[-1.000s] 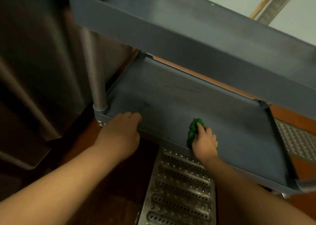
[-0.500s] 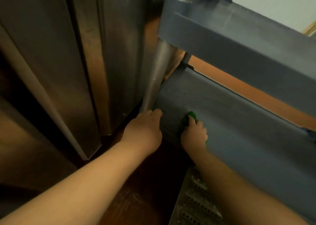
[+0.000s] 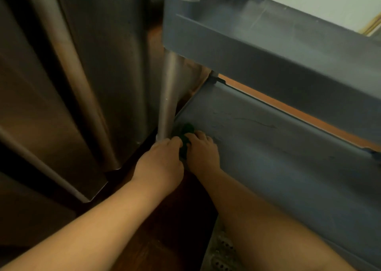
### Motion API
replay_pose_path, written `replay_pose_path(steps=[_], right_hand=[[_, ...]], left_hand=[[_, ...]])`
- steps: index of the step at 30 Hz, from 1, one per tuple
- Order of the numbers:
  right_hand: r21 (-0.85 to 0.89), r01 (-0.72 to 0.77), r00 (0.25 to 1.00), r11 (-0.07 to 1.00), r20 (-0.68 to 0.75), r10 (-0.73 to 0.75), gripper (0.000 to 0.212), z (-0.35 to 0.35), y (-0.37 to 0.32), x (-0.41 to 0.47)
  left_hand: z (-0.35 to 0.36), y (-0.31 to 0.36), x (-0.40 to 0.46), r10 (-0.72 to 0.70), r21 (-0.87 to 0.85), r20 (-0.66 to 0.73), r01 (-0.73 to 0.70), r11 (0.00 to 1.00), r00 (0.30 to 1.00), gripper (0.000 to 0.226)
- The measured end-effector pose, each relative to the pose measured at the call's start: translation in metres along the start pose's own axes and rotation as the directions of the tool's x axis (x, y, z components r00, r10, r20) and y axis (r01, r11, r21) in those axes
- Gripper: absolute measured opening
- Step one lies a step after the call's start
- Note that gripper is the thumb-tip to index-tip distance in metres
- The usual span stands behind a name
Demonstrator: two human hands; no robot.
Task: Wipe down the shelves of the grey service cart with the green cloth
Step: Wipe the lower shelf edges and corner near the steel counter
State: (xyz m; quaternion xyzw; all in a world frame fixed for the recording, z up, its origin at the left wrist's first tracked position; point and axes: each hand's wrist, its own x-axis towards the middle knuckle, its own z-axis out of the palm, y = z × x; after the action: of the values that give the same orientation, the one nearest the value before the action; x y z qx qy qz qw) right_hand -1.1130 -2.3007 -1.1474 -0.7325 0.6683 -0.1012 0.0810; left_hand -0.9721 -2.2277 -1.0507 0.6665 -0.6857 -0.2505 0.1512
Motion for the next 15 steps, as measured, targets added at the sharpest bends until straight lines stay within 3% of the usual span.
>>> replay_pose_path(steps=[4, 8, 15], right_hand=[[-0.027, -0.177, 0.984, 0.984, -0.018, 0.177, 0.042, -0.017, 0.051, -0.026], [-0.062, -0.273, 0.962, 0.96, -0.002, 0.273, 0.043, -0.043, 0.124, -0.068], [-0.099, -0.439, 0.895, 0.893, 0.033, 0.444, 0.044, -0.089, 0.256, -0.153]], left_hand=[[0.013, 0.028, -0.003, 0.067, 0.027, 0.022, -0.067, 0.997, 0.998, 0.037], [0.032, 0.062, -0.002, 0.089, 0.052, 0.042, -0.091, 0.994, 0.995, 0.034], [0.098, 0.139, -0.013, 0.253, 0.121, 0.179, -0.276, 0.953, 0.951, 0.041]])
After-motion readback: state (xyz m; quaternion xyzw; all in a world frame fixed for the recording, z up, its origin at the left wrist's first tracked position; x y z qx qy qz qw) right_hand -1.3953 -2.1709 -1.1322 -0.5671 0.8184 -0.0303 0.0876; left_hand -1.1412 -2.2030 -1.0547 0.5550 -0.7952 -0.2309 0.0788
